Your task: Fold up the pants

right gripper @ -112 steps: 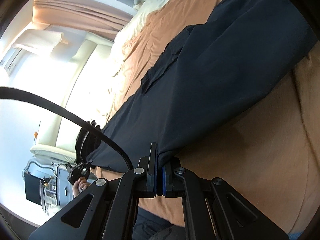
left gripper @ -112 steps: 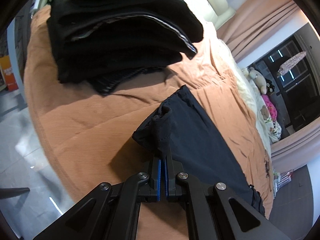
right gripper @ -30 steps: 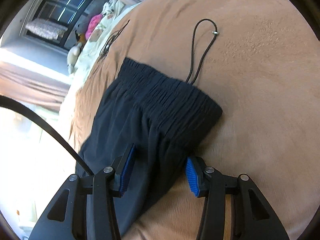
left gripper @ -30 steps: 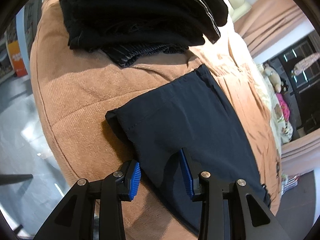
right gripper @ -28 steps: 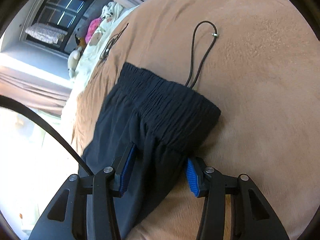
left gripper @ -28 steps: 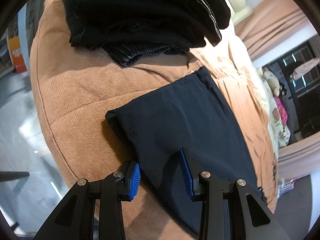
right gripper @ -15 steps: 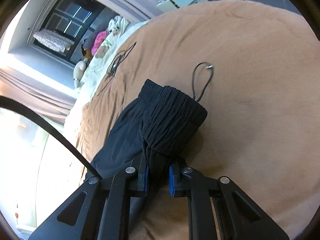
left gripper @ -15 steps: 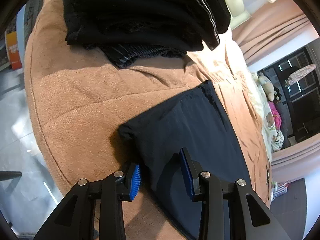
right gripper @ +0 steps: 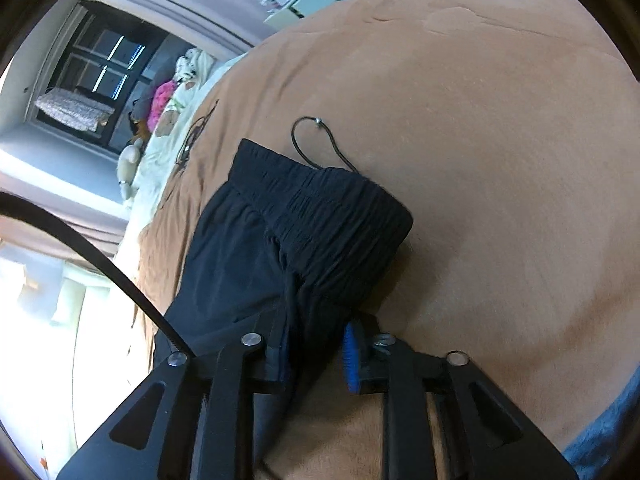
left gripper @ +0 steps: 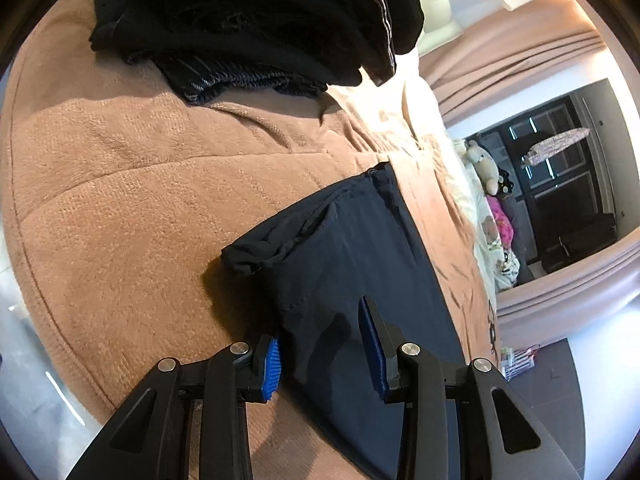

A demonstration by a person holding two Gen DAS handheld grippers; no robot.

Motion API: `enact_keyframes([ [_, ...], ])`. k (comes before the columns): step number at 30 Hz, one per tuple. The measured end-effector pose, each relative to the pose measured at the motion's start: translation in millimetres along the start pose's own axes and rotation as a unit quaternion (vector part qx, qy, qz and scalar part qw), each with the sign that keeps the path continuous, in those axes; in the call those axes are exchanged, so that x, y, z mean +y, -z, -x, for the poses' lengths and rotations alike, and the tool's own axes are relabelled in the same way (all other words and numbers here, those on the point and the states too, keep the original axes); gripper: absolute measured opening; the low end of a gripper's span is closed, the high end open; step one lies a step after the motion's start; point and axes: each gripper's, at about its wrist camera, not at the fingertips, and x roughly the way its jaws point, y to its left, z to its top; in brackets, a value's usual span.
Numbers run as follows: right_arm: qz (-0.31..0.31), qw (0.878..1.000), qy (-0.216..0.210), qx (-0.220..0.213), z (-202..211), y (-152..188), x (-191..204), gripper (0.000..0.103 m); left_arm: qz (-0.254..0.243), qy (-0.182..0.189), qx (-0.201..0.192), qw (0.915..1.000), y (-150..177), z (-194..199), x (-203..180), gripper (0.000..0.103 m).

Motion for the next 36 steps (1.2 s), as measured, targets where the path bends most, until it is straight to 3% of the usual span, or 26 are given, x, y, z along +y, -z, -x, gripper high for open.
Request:
enact_keyframes([
  [2, 0.009, 1.000, 0.015, 0.004, 8.4, 3.5, 5.9, 0.037, -0.009, -0.008, 0.000, 0.9999, 0.2, -1.4, -2.0, 0.032],
  [6, 0.031, 0.999, 0.036, 0.002, 34.5, 15.5, 18.3, 0.039, -0.011, -0.021, 0.005, 0.9997, -1.0, -5.3, 0.0, 0.009],
  [9, 0.065, 0.997, 0.041, -0.024, 67.0, 29.8, 42.3, 0.039, -0.013, -0.018, 0.009, 0.9997, -1.7, -5.0, 2.4, 0.004],
  [13, 0.121, 0.991, 0.047, -0.044, 98.1, 52.2, 83.9, 0.039, -0.024, -0.013, 0.009, 0.9996, -2.0, -1.0, -0.3, 0.002],
  [21, 0.209, 0.977, 0.023, -0.042, 125.2, 103.8, 165.2, 0.039, -0.020, 0.025, 0.014, 0.9994, -11.2, 8.4, -7.2, 0.002],
  [27, 0.262, 0.965, 0.003, -0.026, 128.7, 135.4, 198.1, 0.039, -0.023, 0.039, 0.006, 0.9989, -15.1, 14.3, -15.4, 0.002],
  [36, 0.329, 0.943, -0.030, 0.026, 95.9, 167.5, 246.8, 0.039, -0.025, 0.050, 0.004, 0.9984, -20.8, 17.3, -26.3, 0.002],
])
